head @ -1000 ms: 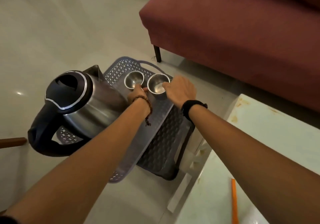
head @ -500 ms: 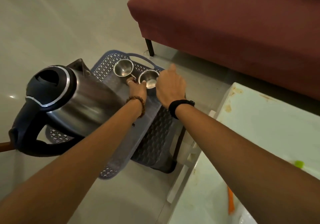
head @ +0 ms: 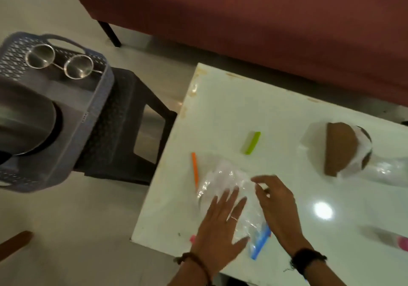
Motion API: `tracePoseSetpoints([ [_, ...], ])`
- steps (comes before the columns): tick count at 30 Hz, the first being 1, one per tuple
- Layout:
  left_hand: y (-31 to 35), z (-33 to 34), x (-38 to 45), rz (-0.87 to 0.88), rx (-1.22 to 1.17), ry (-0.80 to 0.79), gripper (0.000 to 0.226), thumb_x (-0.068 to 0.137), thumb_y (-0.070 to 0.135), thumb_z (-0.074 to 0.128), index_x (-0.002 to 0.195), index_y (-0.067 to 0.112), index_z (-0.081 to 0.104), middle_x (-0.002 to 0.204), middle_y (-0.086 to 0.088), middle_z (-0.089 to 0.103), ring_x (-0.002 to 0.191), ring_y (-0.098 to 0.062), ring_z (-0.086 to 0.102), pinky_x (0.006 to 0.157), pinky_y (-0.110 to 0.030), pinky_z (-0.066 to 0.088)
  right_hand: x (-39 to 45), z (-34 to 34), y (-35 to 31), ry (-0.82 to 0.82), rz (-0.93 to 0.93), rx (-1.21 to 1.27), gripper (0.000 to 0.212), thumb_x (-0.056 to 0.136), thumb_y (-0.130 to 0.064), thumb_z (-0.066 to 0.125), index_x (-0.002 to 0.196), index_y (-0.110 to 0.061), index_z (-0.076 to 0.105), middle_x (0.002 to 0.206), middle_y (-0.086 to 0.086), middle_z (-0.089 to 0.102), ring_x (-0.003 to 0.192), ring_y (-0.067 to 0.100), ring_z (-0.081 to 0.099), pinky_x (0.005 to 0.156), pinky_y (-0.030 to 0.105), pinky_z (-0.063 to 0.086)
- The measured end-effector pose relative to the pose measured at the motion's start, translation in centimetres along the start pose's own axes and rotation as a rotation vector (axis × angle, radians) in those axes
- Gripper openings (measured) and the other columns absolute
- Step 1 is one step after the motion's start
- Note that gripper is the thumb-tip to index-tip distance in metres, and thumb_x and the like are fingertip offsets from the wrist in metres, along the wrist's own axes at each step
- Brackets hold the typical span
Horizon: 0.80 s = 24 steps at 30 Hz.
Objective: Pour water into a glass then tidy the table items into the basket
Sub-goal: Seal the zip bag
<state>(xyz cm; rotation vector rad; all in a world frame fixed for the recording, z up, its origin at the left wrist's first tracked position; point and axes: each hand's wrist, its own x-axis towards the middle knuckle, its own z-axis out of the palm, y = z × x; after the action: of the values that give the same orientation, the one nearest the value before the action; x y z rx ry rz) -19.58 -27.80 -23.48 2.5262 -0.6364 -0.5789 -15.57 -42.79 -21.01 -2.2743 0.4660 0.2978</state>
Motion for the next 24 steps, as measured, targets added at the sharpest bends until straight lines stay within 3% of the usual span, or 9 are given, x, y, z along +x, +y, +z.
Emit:
tracePoseSetpoints([
  [3, 2.8, 3.7, 0.1, 0.033, 0.216, -0.238, 0.099, 0.052, 0.081, 0.051, 0.133, 0.024, 0.046, 0.141, 0.000, 0.046, 0.128, -0.020, 0.046, 0.109, -0.041, 0.014, -2.5, -2.2, 6.2, -0.013, 0.172, -0.006, 0.019, 0.091, -0.008, 0.052, 0.100, -0.022, 0.061, 0.103, 0.001, 0.063, 0.079, 0.009, 0.060, 0.067, 0.016, 0.041],
  [5, 3.4, 5.4, 0.4, 0.028, 0.276, -0.276, 0.104, 0.045, 0.083, 0.053, 0.131, 0.025, 0.048, 0.138, 0.000, 0.050, 0.126, -0.021, 0.049, 0.107, -0.043, 0.013, -3.3, -2.3, 8.6, -0.027, 0.250, 0.016, 0.015, 0.091, -0.010, 0.053, 0.101, -0.020, 0.058, 0.105, 0.003, 0.062, 0.082, 0.015, 0.058, 0.070, 0.020, 0.040],
  [7, 3.6, 6.6, 0.9, 0.004, 0.306, -0.256, 0.101, 0.043, 0.077, 0.061, 0.130, 0.026, 0.050, 0.137, -0.001, 0.051, 0.125, -0.023, 0.049, 0.109, -0.051, 0.026, -4.0, -1.8, 9.9, -0.024, 0.317, 0.090, 0.013, 0.088, -0.012, 0.058, 0.096, -0.022, 0.053, 0.101, 0.002, 0.062, 0.079, 0.013, 0.057, 0.064, 0.019, 0.039],
  [11, 3.5, 7.6, 1.5, -0.007, 0.338, -0.244, 0.091, 0.061, 0.059, 0.061, 0.140, 0.023, 0.033, 0.150, -0.007, 0.030, 0.136, -0.031, 0.030, 0.108, -0.053, 0.023, -4.1, -0.3, 10.4, 0.046, 0.386, 0.317, 0.018, 0.084, -0.006, 0.061, 0.096, -0.015, 0.050, 0.090, 0.007, 0.064, 0.073, 0.014, 0.061, 0.050, 0.007, 0.042],
  [14, 3.1, 8.2, 1.4, 0.013, 0.321, -0.255, 0.095, 0.070, 0.059, 0.054, 0.146, 0.021, 0.013, 0.153, -0.007, 0.000, 0.141, -0.035, 0.005, 0.110, -0.056, 0.002, -3.7, -0.1, 9.8, 0.057, 0.465, 0.491, 0.022, 0.083, -0.002, 0.060, 0.098, -0.013, 0.050, 0.088, 0.010, 0.065, 0.076, 0.025, 0.065, 0.053, 0.012, 0.048],
  [15, 3.0, 8.3, 1.1, 0.029, 0.347, -0.251, 0.099, 0.068, 0.065, 0.052, 0.146, 0.019, 0.011, 0.153, -0.009, 0.001, 0.140, -0.035, 0.004, 0.109, -0.058, 0.003, -3.6, -0.2, 9.6, 0.050, 0.483, 0.545, 0.022, 0.083, -0.001, 0.059, 0.099, -0.013, 0.050, 0.087, 0.010, 0.065, 0.075, 0.024, 0.065, 0.055, 0.015, 0.050],
  [18, 3.2, 7.7, 0.1, 0.061, 0.442, -0.245, 0.107, 0.062, 0.073, 0.053, 0.144, 0.014, 0.018, 0.150, -0.014, 0.022, 0.137, -0.034, 0.020, 0.106, -0.057, 0.021, -3.3, -0.9, 9.1, -0.003, 0.477, 0.603, 0.019, 0.086, -0.004, 0.058, 0.101, -0.014, 0.052, 0.088, 0.009, 0.065, 0.076, 0.021, 0.066, 0.052, 0.012, 0.052],
  [21, 3.5, 6.8, -0.9, 0.092, 0.490, -0.097, 0.080, 0.066, 0.048, 0.071, 0.134, 0.018, 0.044, 0.139, -0.007, 0.049, 0.127, -0.024, 0.047, 0.097, -0.053, 0.042, -3.2, -1.6, 8.8, -0.005, 0.454, 0.592, 0.011, 0.087, -0.005, 0.057, 0.096, -0.011, 0.056, 0.086, 0.008, 0.066, 0.073, 0.018, 0.067, 0.048, 0.010, 0.050],
  [24, 3.5, 5.8, -1.6, 0.168, 0.439, 0.081, 0.058, 0.070, 0.024, 0.073, 0.125, 0.021, 0.054, 0.130, 0.000, 0.058, 0.119, -0.019, 0.056, 0.091, -0.056, 0.046, -3.1, -2.3, 8.6, 0.000, 0.451, 0.615, 0.007, 0.086, -0.009, 0.058, 0.094, -0.008, 0.059, 0.082, 0.005, 0.067, 0.070, 0.016, 0.067, 0.050, 0.013, 0.051],
])
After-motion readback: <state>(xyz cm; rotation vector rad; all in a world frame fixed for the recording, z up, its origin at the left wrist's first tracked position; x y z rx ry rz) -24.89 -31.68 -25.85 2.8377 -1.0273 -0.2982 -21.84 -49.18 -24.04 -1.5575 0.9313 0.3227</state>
